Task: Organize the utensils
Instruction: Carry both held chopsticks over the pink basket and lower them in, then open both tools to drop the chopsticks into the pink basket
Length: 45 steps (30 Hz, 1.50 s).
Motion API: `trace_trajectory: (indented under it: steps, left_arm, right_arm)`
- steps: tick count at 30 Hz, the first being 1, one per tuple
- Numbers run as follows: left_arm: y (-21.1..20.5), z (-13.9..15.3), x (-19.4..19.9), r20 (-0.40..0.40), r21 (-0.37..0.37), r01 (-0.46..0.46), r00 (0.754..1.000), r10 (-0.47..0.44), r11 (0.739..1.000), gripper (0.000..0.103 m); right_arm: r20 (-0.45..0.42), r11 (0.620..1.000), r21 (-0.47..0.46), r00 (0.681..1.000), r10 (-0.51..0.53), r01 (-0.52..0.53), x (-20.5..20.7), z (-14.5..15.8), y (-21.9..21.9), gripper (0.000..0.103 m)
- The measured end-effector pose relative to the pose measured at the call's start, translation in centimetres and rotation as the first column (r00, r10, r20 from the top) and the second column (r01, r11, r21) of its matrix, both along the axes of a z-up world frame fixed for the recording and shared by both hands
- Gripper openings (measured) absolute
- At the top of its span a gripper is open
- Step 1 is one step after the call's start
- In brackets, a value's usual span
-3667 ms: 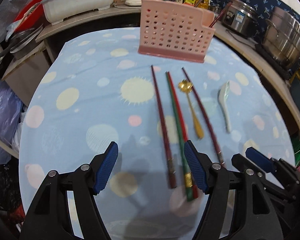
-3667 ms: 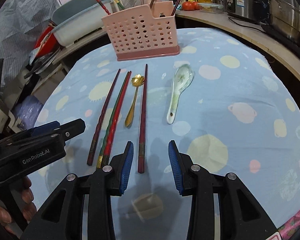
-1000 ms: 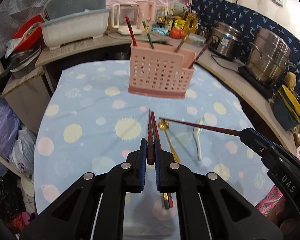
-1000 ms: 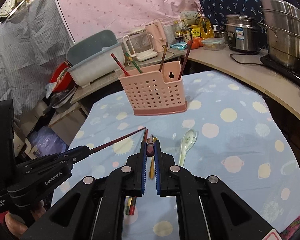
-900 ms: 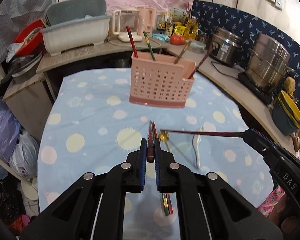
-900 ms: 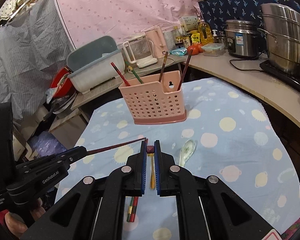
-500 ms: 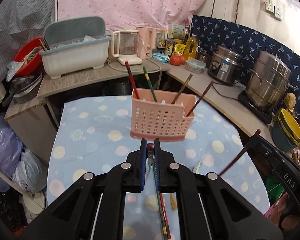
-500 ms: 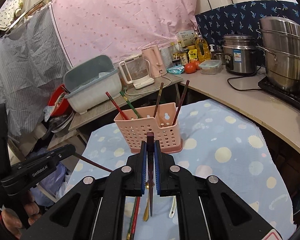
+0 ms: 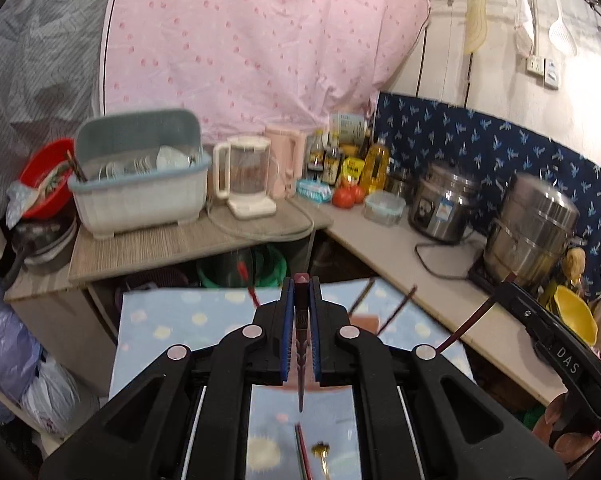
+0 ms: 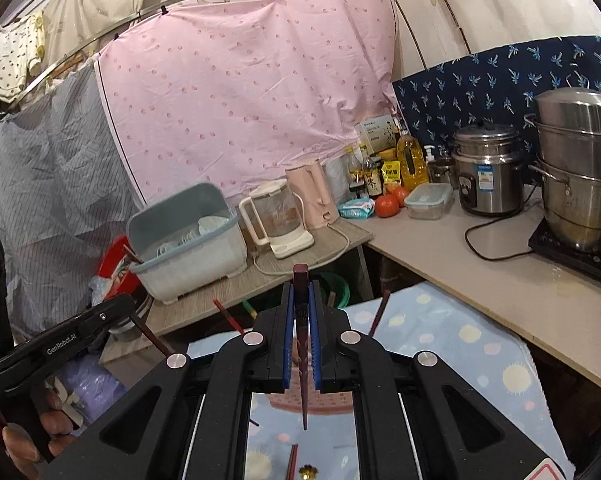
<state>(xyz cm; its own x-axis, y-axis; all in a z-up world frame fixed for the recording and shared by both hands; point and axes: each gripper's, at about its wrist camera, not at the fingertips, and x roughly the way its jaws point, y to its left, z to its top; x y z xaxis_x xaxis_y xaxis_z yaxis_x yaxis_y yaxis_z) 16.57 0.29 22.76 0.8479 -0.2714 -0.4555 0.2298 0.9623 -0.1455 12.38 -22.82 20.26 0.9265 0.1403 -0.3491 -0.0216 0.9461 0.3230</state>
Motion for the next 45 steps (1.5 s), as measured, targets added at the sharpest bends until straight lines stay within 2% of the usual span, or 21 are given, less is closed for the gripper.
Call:
trace_trajectory:
  steps: [4, 9, 13, 19, 24, 33, 41, 42, 44, 45]
  left_arm:
    - [-0.1, 3.2, 2.0, 0.075, -0.013, -0.018, 0.997, 0.019, 1.000, 0.007]
    - [-0.2, 4.1, 4.9, 0.101, -0.004, -0.051, 0.994, 0.051, 0.999, 0.007]
    - [0.2, 2.4, 7.2, 0.066, 0.002, -0.065, 0.996, 0.065, 0.998, 0.007]
    - [0.4, -0.1, 9.2, 0.034, 0.004, -0.076, 0.997, 0.076, 0.997, 0.007]
    - [0.4, -0.4, 9.6, 0.042, -0.001, -0.072, 0.997, 0.072, 0.997, 0.007]
    - [0.2, 0.6, 10.2, 0.054, -0.011, -0.071, 0.996, 0.072, 0.997, 0.007]
    - [0.0, -2.0, 10.8, -0.022, -0.016, -0.070, 0.997, 0.070, 0.997, 0.008]
    - [0.1, -2.3, 10.7, -0.029, -0.020, -0.072, 0.997, 0.072, 0.997, 0.008]
    - [0.1, -2.9, 10.6, -0.042, -0.017, -0.076, 0.996, 0.075, 0.997, 0.018]
    - [0.2, -3.0, 10.4, -0.044, -0.015, -0.082, 0.996, 0.082, 0.996, 0.030]
  right_arm:
    - [0.051, 1.000, -0.002, 0.999, -0.014, 0.015, 2.8, 2.5, 0.2, 0.007]
    - [0.070, 0.999, -0.018, 0.997, -0.039, 0.040, 6.2, 3.1, 0.5, 0.007]
    - [0.045, 0.996, -0.047, 0.996, -0.072, 0.074, 8.1, 1.8, 0.2, 0.007]
    - [-0.053, 0.995, -0.043, 0.995, -0.089, 0.086, 10.4, -2.5, -0.7, 0.007]
    - [-0.118, 0.996, -0.045, 0.990, -0.081, 0.076, 11.4, -5.5, -0.2, 0.007]
    - [-0.152, 0.997, -0.038, 0.986, -0.074, 0.069, 11.6, -7.3, 0.1, 0.007]
    - [-0.182, 0.996, -0.048, 0.980, -0.078, 0.070, 11.6, -8.4, 0.0, 0.008]
    - [-0.178, 0.996, -0.043, 0.980, -0.084, 0.078, 11.5, -8.4, -0.2, 0.013]
    - [-0.171, 0.995, -0.034, 0.981, -0.096, 0.091, 11.0, -8.3, -0.5, 0.020]
    - [-0.166, 0.995, -0.030, 0.981, -0.100, 0.096, 10.8, -8.2, -0.6, 0.025]
